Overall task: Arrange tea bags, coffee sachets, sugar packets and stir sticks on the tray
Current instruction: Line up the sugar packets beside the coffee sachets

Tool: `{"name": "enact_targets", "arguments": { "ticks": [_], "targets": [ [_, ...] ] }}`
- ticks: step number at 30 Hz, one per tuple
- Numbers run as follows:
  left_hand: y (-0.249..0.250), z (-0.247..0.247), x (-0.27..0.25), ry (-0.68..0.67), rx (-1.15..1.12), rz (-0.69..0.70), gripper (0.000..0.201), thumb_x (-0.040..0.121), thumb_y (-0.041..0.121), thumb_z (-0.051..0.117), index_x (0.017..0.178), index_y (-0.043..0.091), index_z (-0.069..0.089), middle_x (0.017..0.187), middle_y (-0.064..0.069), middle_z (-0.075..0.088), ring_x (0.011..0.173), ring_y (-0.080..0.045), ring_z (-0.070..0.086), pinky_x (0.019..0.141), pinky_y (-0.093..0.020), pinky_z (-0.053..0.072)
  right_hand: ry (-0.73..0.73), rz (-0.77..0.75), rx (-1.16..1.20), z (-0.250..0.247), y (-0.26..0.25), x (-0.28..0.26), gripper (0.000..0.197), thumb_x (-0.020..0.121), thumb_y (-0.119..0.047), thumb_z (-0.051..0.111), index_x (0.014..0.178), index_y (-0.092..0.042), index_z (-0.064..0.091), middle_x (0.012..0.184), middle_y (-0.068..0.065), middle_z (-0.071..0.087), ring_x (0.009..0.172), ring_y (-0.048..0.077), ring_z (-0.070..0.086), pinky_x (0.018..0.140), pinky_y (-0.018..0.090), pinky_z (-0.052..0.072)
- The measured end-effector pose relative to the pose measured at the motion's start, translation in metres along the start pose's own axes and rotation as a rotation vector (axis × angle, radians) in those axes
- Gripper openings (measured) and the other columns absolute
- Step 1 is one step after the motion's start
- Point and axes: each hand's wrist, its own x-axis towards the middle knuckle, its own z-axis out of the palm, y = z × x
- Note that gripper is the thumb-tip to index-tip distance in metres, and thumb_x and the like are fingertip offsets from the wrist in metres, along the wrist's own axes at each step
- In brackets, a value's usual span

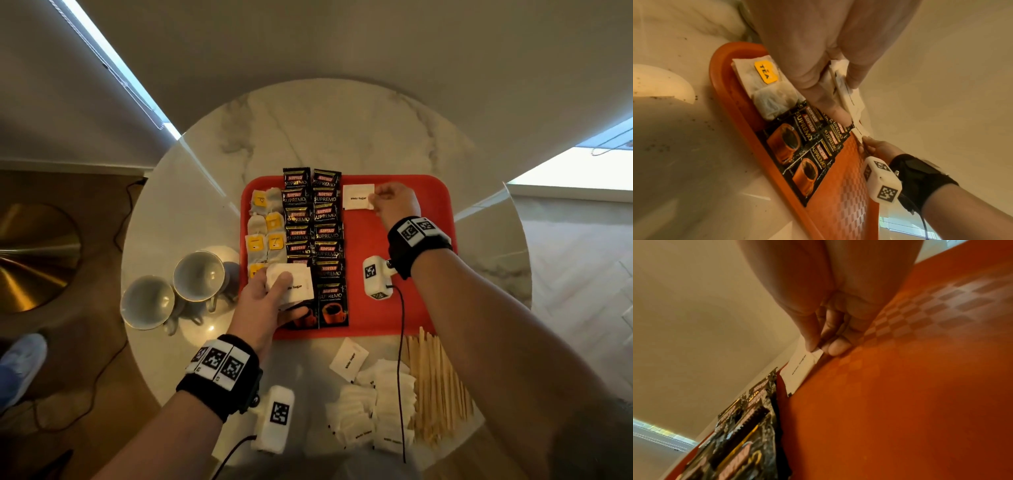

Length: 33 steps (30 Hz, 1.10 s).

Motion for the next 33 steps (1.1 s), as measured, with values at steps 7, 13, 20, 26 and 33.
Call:
{"name": "enact_targets", "arguments": {
  "ticks": [7,13,20,26,33],
  "targets": [
    [-0.003,0.001,0.007,0.022,-0.017,-0.005,0.020,0.100,0.019,0.059,0.120,0.019,0.063,0.118,-0.008,0.073,0.104,-0.026,0.073,0.074,-0.036,0.063,0.039,-0.027,-0.054,0.008,-0.010,0.008,0.009,0.090,-0.022,0.072,0.097,-0.026,0.067,0.096,-0.004,0.073,0.091,0.019,0.071,0.089,0.040,0.059],
    [0.005,0.019,0.028,0.059,-0.205,-0.089,0.027,0.101,0.015,0.054,0.127,0.011,0.059,0.128,-0.015,0.064,0.116,-0.033,0.066,0.075,-0.038,0.063,0.064,-0.036,-0.113,-0.014,-0.020,-0.044,0.028,0.091,-0.036,0.072,0.112,-0.018,0.066,0.098,-0.009,0.066,0.087,0.009,0.065,0.067,0.019,0.045],
    [0.011,0.055,0.046,-0.007,-0.038,0.022,0.026,0.102,0.013,0.055,0.128,0.008,0.056,0.124,-0.016,0.067,0.109,-0.032,0.070,0.079,-0.036,0.063,-0.277,-0.092,0.006,-0.004,-0.001,-0.127,0.018,0.088,-0.045,0.074,0.092,-0.028,0.069,0.087,-0.002,0.075,0.080,0.019,0.073,0.075,0.033,0.063],
    [0.011,0.066,0.050,0.026,-0.002,0.034,0.026,0.103,0.018,0.054,0.126,0.005,0.056,0.125,-0.019,0.064,0.102,-0.026,0.069,0.075,-0.037,0.063,-0.179,-0.076,0.066,-0.017,0.007,-0.109,0.006,0.098,-0.018,0.065,0.104,-0.017,0.066,0.089,0.001,0.072,0.075,0.015,0.068,0.073,0.030,0.059],
    [0.013,0.050,0.043,0.010,-0.028,0.024,0.024,0.103,0.017,0.054,0.125,0.009,0.056,0.117,-0.013,0.066,0.100,-0.027,0.070,0.079,-0.041,0.063,0.051,-0.012,-0.065,-0.053,0.013,-0.023,0.018,0.099,-0.024,0.062,0.116,-0.021,0.066,0.091,-0.004,0.068,0.079,0.012,0.064,0.071,0.028,0.054]
  ]
}}
